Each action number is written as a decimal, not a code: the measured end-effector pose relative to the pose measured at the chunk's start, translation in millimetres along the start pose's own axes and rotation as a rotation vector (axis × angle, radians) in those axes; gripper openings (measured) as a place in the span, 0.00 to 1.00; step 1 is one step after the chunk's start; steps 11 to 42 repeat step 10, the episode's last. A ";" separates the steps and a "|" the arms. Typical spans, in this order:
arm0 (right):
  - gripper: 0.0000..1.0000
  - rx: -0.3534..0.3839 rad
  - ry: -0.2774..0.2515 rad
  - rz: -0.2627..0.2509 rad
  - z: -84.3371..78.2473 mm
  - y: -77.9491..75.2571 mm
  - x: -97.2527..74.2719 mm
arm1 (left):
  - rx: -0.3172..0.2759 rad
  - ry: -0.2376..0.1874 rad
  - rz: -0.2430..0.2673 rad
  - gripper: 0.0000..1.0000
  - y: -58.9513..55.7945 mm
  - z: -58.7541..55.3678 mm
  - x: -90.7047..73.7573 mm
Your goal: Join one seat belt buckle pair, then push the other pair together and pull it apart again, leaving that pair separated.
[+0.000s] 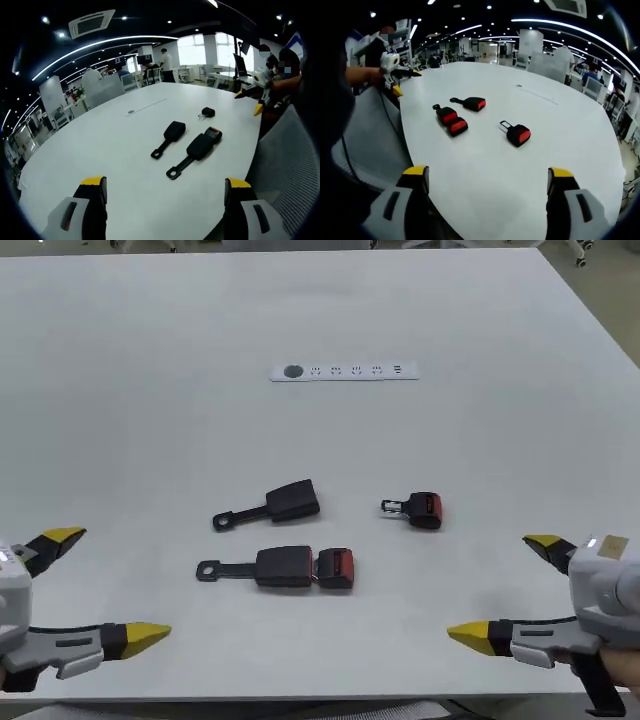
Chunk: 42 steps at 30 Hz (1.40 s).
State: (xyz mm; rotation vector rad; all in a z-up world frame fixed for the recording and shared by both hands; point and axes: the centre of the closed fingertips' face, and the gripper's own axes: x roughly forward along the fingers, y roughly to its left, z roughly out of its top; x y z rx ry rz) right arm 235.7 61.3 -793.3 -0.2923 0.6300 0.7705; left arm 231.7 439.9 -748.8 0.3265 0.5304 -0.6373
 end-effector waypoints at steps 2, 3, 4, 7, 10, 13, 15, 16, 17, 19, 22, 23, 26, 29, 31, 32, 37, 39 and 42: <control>0.99 -0.003 -0.011 -0.002 1.8 0.6 -1.0 | 0.002 0.000 0.019 0.99 3.5 -2.4 0.8; 0.99 0.000 -0.010 -0.003 1.7 1.2 -1.5 | 0.000 0.007 0.023 0.99 4.1 -4.3 1.1; 0.99 0.006 -0.007 -0.004 1.2 1.4 -1.6 | -0.001 0.009 0.024 0.98 4.1 -5.1 1.1; 0.98 0.014 -0.004 -0.001 1.1 3.6 -2.2 | 0.002 0.018 0.030 0.98 5.4 -7.6 0.6; 0.98 0.012 -0.002 0.001 -0.3 3.2 -1.1 | -0.014 0.014 0.049 0.97 11.0 -8.8 0.7; 0.98 0.012 -0.002 0.001 -0.3 3.2 -1.1 | -0.014 0.014 0.049 0.97 11.0 -8.8 0.7; 0.98 0.012 -0.002 0.001 -0.3 3.2 -1.1 | -0.014 0.014 0.049 0.97 11.0 -8.8 0.7; 0.98 0.012 -0.002 0.001 -0.3 3.2 -1.1 | -0.014 0.014 0.049 0.97 11.0 -8.8 0.7; 0.98 0.012 -0.002 0.001 -0.3 3.2 -1.1 | -0.014 0.014 0.049 0.97 11.0 -8.8 0.7; 0.98 0.012 -0.002 0.001 -0.3 3.2 -1.1 | -0.014 0.014 0.049 0.97 11.0 -8.8 0.7; 0.98 0.012 -0.002 0.001 -0.3 3.2 -1.1 | -0.014 0.014 0.049 0.97 11.0 -8.8 0.7; 0.98 0.012 -0.002 0.001 -0.3 3.2 -1.1 | -0.014 0.014 0.049 0.97 11.0 -8.8 0.7; 0.98 0.012 -0.002 0.001 -0.3 3.2 -1.1 | -0.014 0.014 0.049 0.97 11.0 -8.8 0.7; 0.98 0.012 -0.002 0.001 -0.3 3.2 -1.1 | -0.014 0.014 0.049 0.97 11.0 -8.8 0.7; 0.98 0.012 -0.002 0.001 -0.3 3.2 -1.1 | -0.014 0.014 0.049 0.97 11.0 -8.8 0.7; 0.98 0.012 -0.002 0.001 -0.3 3.2 -1.1 | -0.014 0.014 0.049 0.97 11.0 -8.8 0.7; 0.98 0.012 -0.002 0.001 -0.3 3.2 -1.1 | -0.014 0.014 0.049 0.97 11.0 -8.8 0.7; 0.98 0.012 -0.002 0.001 -0.3 3.2 -1.1 | -0.014 0.014 0.049 0.97 11.0 -8.8 0.7; 0.98 0.012 -0.002 0.001 -0.3 3.2 -1.1 | -0.014 0.014 0.049 0.97 11.0 -8.8 0.7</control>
